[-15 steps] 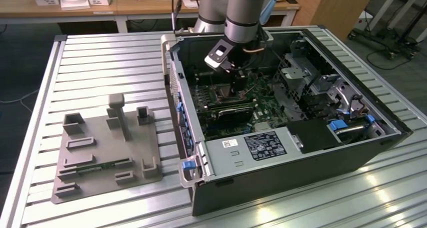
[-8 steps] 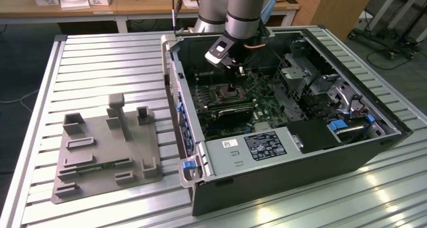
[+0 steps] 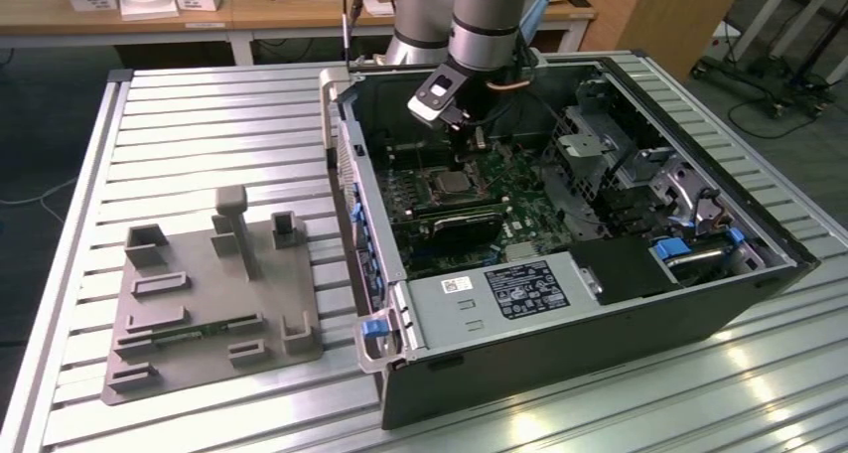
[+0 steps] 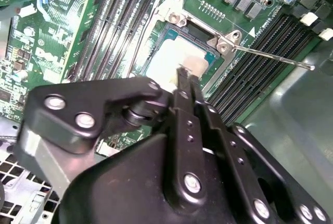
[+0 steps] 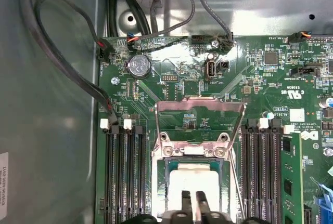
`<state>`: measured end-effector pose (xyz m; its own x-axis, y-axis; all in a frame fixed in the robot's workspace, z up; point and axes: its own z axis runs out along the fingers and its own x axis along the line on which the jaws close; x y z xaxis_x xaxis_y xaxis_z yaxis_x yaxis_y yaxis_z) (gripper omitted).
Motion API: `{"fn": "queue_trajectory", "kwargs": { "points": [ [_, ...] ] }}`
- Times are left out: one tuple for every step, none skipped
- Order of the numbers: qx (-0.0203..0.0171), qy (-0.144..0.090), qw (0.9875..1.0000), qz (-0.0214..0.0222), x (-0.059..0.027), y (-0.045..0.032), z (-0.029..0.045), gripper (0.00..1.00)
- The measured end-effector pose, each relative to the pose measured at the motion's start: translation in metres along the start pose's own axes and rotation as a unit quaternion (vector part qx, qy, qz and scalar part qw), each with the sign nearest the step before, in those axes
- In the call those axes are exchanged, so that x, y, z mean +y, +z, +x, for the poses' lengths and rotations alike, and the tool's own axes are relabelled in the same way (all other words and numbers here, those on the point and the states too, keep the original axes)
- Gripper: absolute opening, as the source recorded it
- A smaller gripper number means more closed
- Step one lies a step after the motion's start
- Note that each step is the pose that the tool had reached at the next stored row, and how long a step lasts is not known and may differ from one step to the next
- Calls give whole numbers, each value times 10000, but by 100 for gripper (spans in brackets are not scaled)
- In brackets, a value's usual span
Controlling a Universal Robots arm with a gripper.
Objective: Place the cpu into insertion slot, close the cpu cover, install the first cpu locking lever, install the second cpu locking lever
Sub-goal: 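Place the cpu into insertion slot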
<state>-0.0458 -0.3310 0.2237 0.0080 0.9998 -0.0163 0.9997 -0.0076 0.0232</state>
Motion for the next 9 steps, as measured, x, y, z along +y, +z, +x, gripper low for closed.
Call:
{"fn": "queue_trajectory", "kwargs": {
  "points": [
    [0,0,10000,0,0,0,0,14],
    [0,0,10000,1,0,-1,0,14],
    [0,0,10000,1,0,-1,-1,10],
    [0,0,10000,1,0,-1,-1,10],
    [0,0,10000,1,0,-1,-1,10],
    [0,0,10000,1,0,-1,0,10],
    [1,0,10000,1,0,-1,0,10],
    [1,0,10000,1,0,-2,-1,10],
    [1,0,10000,1,0,-1,0,10]
  ]
}}
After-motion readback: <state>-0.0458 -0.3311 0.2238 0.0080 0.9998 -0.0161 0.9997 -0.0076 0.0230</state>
